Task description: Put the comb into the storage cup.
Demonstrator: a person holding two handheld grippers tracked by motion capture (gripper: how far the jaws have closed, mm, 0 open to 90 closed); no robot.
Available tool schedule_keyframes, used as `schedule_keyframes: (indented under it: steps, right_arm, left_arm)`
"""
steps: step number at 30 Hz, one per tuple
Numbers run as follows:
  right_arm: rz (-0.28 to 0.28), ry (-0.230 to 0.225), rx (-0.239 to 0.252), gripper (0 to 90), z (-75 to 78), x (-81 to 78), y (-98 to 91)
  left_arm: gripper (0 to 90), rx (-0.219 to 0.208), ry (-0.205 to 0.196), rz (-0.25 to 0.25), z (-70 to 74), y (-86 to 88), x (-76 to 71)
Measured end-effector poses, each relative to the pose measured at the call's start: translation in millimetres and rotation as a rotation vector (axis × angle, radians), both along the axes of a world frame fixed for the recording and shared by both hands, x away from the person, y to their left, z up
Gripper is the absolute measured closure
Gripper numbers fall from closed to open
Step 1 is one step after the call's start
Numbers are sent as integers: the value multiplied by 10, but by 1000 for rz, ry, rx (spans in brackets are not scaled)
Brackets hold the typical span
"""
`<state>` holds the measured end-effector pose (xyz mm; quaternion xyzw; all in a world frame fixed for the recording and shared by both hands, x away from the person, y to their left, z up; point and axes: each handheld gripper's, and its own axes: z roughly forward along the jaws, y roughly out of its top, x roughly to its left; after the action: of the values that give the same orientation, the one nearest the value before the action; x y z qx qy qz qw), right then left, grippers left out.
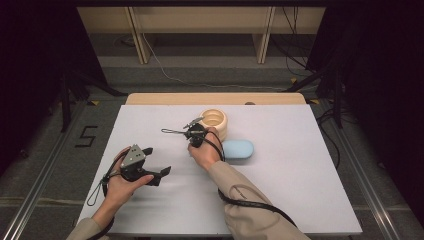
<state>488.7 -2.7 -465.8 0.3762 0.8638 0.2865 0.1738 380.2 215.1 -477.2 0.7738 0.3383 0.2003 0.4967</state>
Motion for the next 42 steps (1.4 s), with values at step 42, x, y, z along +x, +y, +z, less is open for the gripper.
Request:
schedule_keyframes:
  steps: [42]
  right_arm:
    - [34,209,-156,900,122,-387,-279]
  left_arm:
    - [16,-3,2,3,-8,16,0]
